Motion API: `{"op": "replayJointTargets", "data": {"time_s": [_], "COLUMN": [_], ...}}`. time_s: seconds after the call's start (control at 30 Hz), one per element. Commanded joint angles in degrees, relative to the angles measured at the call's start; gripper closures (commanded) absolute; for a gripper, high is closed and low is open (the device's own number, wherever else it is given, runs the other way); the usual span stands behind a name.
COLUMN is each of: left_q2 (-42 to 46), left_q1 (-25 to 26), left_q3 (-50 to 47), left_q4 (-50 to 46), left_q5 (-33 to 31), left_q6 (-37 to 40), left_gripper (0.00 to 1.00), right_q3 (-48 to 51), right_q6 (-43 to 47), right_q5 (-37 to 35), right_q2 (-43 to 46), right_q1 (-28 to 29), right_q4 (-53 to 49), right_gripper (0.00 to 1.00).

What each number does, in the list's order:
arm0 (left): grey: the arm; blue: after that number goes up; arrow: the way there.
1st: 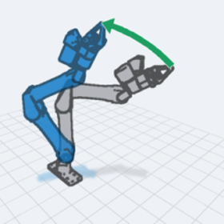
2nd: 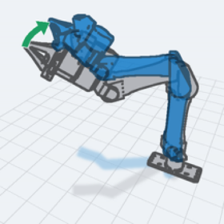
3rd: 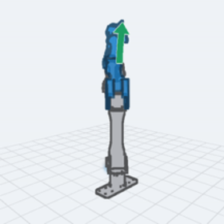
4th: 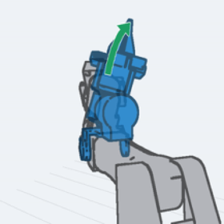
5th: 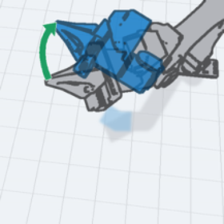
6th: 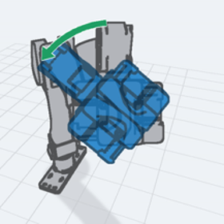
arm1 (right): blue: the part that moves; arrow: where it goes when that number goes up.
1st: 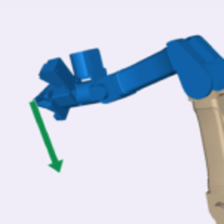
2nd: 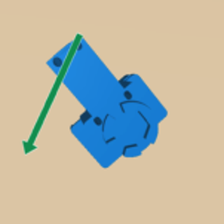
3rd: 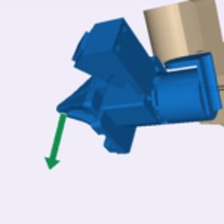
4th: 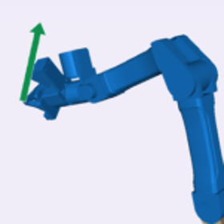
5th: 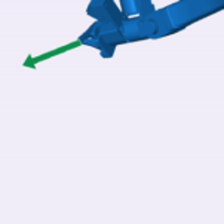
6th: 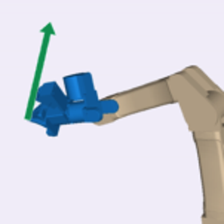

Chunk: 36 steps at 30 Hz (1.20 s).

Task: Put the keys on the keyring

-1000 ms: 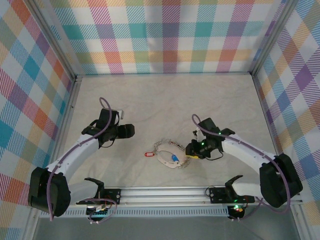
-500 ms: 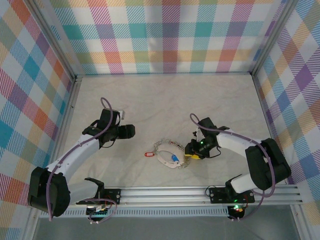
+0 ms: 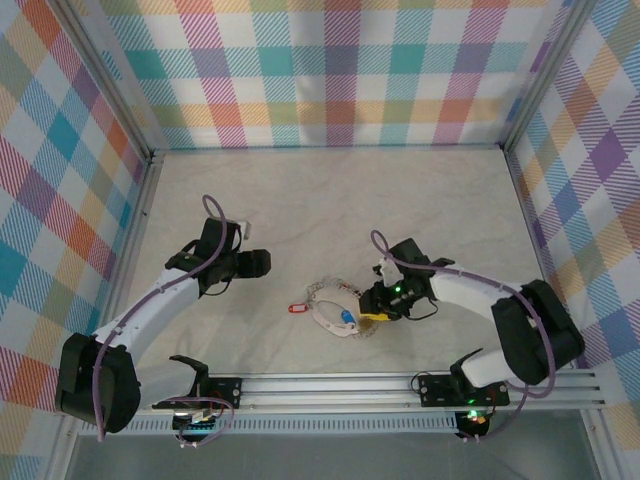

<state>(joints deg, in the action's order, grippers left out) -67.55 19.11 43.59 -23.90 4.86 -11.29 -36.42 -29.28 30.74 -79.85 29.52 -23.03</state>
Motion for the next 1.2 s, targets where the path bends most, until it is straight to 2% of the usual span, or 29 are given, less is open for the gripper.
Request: {"op": "replayJointTargets", "data": {"time_s": [0.0, 0.13, 0.23, 0.33, 0.43, 0.53, 0.67, 0.93, 1.0, 1.1, 1.17], "left_q2": [-0.1, -0.3, -0.5, -1.3, -2.1, -5.4, -11.6, -12.9, -12.8, -12.1, -12.3], "left_q1": [0.9, 1.2, 1.7, 5.4, 11.0, 13.5, 14.8, 15.0, 15.2, 16.2, 17.0], "left_q3": [0.8, 0.8, 0.7, 2.8, 3.3, 2.8, 4.4, 5.0, 4.3, 4.0, 4.3], "left_q4": [-1.1, -0.9, -0.7, -2.9, -1.4, 0.6, -1.0, -3.4, -2.4, -2.4, -3.1], "left_q5": [-0.4, 0.7, 4.0, 6.6, 8.1, 13.2, 19.9, 20.4, 19.8, 17.2, 16.0], "left_q6": [0.1, -0.3, -3.5, -9.0, -14.3, -19.6, -21.7, -20.6, -21.1, -21.2, -21.0], "left_gripper": [0.27, 0.27, 0.30, 0.32, 0.32, 0.33, 0.33, 0.33, 0.33, 0.33, 0.34], "right_q3": [-0.1, -0.9, -2.3, -2.5, -1.4, 0.2, 1.4, 2.6, 1.5, -1.6, -2.3], "right_q6": [-0.3, -0.7, 0.3, 1.5, 1.7, 1.7, 0.5, -1.7, 0.1, 1.9, 1.0], "right_q5": [-9.0, -12.8, -11.9, -9.6, -3.8, 3.7, 8.2, 16.1, 13.5, 1.4, -3.7], "right_q2": [4.1, 2.7, -0.8, -3.3, -4.0, -3.3, -0.1, 1.7, 2.5, 4.9, 5.4], "right_q1": [0.1, -0.9, -0.9, -0.9, -0.6, 0.6, 2.4, 5.9, 5.9, 5.1, 3.7], "right_q4": [-4.4, -5.1, -5.0, -4.5, -2.2, 1.9, 3.9, 5.7, 2.1, -6.5, -8.6], "right_gripper": [0.59, 0.58, 0.57, 0.55, 0.54, 0.54, 0.55, 0.55, 0.55, 0.55, 0.55]}}
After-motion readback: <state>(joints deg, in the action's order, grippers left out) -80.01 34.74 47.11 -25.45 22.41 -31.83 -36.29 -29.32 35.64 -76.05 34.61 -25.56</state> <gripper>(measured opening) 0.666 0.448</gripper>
